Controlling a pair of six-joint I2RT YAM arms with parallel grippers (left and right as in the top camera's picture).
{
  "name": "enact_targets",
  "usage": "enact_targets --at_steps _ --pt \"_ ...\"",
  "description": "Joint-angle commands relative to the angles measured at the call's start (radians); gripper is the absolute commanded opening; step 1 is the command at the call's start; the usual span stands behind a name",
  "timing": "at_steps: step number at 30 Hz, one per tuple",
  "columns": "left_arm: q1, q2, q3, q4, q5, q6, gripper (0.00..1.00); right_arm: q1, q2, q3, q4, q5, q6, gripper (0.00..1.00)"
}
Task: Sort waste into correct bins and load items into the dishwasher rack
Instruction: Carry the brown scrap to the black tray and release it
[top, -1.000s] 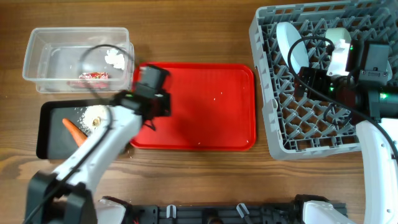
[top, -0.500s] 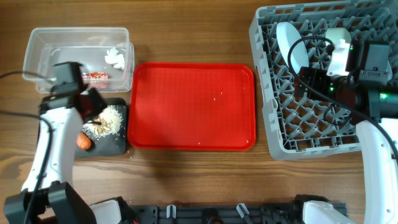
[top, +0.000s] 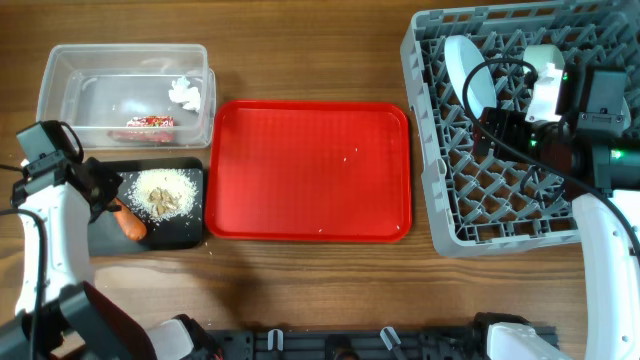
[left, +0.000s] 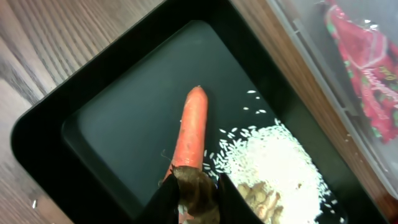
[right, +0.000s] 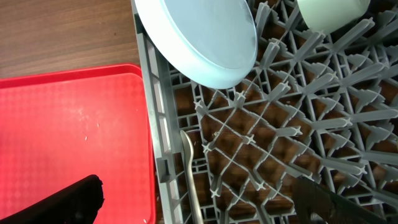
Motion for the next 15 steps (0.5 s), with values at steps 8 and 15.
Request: enact_targets --at_steps 8,15 --pt "0.007 0.175 -0.010 0.024 -0.005 -0.031 0.22 -0.002 -0.003 -0.001 0.003 -0.005 0.013 1.00" --pt "0.007 0.190 -0.010 0.024 -0.005 -0.031 0.47 -0.002 -0.003 -0.001 0.003 -0.005 0.013 1.00"
